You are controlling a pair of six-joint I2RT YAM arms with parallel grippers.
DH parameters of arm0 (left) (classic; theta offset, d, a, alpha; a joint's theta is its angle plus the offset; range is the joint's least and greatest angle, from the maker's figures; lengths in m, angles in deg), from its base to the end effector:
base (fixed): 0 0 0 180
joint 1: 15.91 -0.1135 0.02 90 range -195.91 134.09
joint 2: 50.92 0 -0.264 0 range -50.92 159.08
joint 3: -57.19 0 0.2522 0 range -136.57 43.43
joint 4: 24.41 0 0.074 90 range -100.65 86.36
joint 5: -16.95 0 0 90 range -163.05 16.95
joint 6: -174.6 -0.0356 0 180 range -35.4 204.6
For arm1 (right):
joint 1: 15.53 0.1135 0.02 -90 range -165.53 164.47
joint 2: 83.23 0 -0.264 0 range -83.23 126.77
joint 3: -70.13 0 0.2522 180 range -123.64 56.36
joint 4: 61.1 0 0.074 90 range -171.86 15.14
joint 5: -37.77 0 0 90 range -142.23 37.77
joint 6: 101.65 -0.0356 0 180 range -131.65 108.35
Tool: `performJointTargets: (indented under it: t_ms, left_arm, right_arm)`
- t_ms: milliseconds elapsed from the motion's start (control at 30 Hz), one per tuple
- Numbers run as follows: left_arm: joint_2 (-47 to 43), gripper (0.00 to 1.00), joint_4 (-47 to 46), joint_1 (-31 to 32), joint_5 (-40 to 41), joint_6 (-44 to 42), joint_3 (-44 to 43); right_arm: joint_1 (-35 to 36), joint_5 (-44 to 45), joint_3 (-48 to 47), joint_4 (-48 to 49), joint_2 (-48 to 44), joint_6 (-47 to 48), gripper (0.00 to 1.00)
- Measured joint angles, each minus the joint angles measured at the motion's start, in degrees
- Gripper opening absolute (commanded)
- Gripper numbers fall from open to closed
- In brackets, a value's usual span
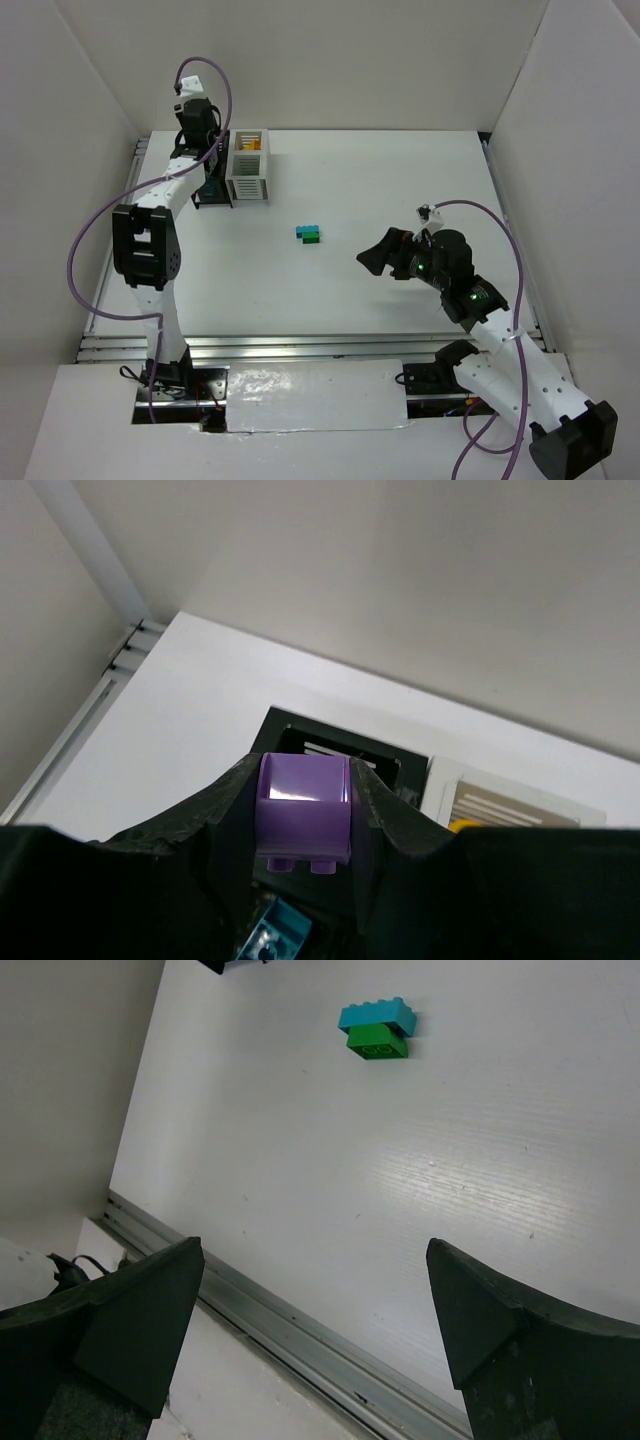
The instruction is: Sort the legos into containers by color
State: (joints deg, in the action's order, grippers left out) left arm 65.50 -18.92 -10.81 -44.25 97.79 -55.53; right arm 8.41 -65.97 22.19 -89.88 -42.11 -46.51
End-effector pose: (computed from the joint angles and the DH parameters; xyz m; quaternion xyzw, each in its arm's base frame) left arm 0.4926 -0.0267 0.3169 -0.2128 0.7244 0.0872 0.6499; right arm 0.1540 0.0776 0.2765 0.0117 0.8255 0.3591 0.4353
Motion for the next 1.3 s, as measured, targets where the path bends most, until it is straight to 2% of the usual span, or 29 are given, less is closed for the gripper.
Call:
performJointTargets:
  t_ms: [133,300,1300]
  left_arm:
    - [0.7,0.00,-6.7,-0.8,-0.9,-0.9,2.1]
    - [2.4,0.00,-9.8,-1.8,-3.1,-0.7,2.5]
    - [2.6,0.00,-10.1,-2.3,-7.7,0.5,3.3]
  right_arm:
    - [0.0,0.1,-0.2,0.0,0.1,0.0,1.00]
    - [0.0,0.4,-0.2,0.0,0.6,-0.1,1.00]
    - [0.0,-0.1,-0.3,0.0,1.6,-0.2,1.00]
